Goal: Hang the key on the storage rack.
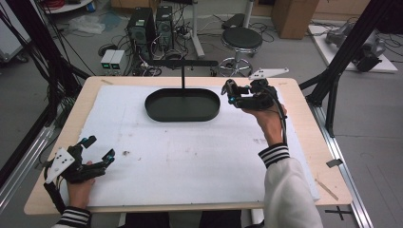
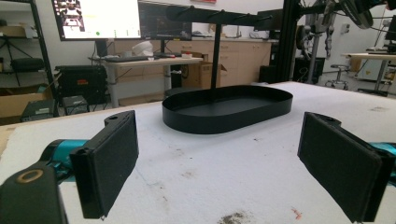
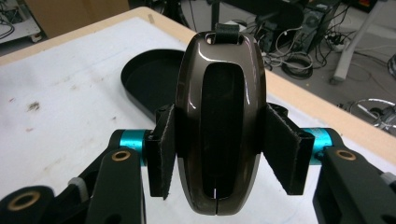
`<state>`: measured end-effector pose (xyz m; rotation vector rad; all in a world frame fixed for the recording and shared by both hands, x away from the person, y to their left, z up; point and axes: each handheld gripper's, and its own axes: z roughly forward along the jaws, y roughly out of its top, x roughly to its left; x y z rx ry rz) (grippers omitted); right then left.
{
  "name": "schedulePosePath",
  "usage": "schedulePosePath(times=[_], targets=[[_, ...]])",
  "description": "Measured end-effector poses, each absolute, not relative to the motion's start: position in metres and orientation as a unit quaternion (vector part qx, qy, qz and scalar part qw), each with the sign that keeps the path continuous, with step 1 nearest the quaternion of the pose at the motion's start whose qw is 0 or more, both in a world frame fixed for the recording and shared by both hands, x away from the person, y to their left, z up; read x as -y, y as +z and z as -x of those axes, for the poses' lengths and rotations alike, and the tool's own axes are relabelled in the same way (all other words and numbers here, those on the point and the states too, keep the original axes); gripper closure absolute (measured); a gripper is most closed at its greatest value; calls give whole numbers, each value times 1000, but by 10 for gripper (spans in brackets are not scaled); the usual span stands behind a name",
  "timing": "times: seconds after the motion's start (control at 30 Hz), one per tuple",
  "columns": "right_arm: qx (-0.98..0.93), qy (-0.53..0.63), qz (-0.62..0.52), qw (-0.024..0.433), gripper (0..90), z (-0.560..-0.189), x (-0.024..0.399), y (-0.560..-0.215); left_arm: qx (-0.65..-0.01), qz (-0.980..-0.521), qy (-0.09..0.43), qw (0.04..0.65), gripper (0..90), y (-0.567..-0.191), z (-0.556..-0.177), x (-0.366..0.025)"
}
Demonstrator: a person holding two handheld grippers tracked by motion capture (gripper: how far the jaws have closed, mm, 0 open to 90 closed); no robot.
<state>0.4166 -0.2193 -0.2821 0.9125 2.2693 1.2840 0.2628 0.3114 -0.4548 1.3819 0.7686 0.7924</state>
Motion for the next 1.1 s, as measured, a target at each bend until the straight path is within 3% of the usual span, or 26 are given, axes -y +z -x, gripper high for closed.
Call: schedulePosePath(times=[0.63, 1.1], targets=[[-812, 449, -318, 195, 482, -461, 187, -255, -336, -605, 346, 634, 127, -455, -263, -312], [-811, 429, -340, 206, 481, -481, 177, -266, -337, -605, 345, 634, 128, -455, -264, -311]])
